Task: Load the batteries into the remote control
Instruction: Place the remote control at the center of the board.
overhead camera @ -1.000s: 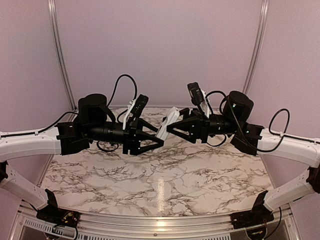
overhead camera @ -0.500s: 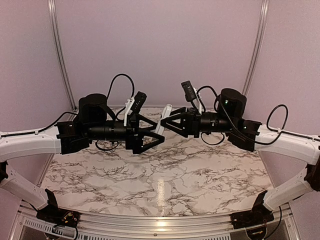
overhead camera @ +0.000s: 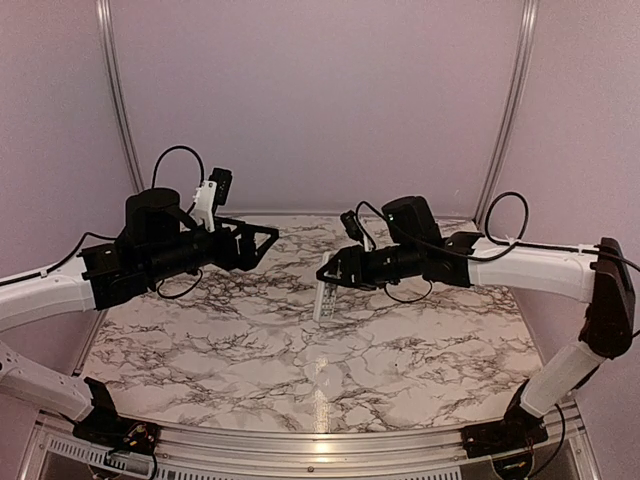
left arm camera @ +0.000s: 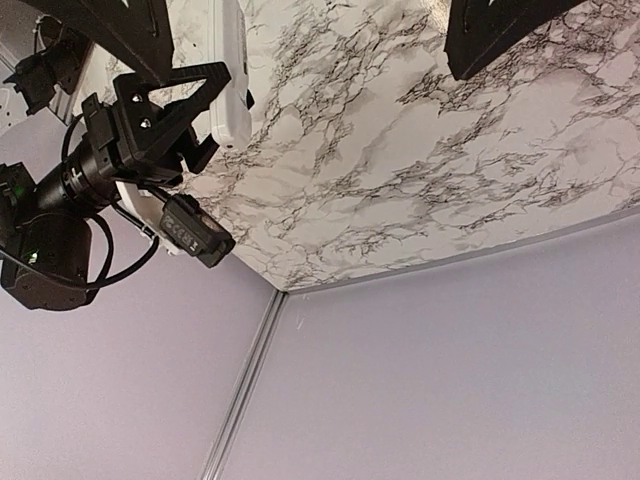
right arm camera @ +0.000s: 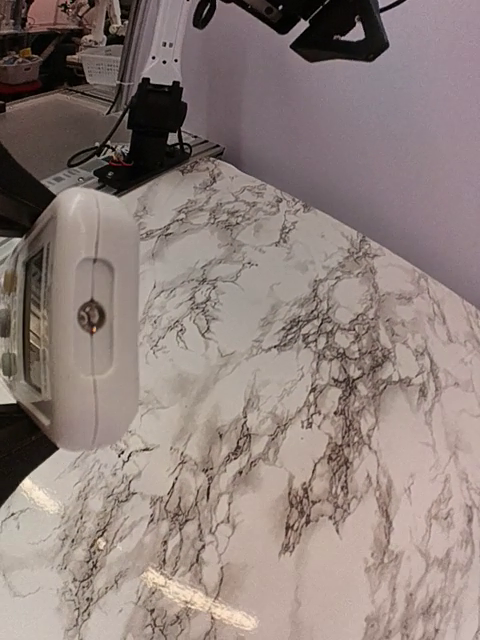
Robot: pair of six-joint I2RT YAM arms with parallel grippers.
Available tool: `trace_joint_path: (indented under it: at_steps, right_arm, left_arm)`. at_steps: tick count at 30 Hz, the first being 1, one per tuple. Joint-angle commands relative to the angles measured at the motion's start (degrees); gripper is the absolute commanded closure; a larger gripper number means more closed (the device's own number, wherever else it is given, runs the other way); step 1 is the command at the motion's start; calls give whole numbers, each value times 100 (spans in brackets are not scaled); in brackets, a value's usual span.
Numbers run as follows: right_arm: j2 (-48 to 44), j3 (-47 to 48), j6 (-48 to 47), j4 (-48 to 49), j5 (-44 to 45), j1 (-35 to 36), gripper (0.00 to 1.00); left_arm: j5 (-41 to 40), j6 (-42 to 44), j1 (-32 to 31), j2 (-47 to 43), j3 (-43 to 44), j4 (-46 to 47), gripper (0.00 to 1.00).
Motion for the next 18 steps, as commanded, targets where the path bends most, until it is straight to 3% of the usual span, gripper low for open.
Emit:
trace_joint_path:
  at_steps: [1,8,14,18]
  right_arm:
    - [507,414,246,-895,283,34,96]
    - [1374,938,210,-1746,345,60,99]
    - [1963,1407,284,-2298,352,110,90]
    - [2310,1572,444,-2402,167,121,89]
  left_arm:
    - [-487,-163,34,-159,-260,-204,1]
    - [-488,-279,42,-346,-653,9,1]
    - [-422,-328,47,-482,-973,198,1]
    - [-419,-317,44,-589,-1146,334,1]
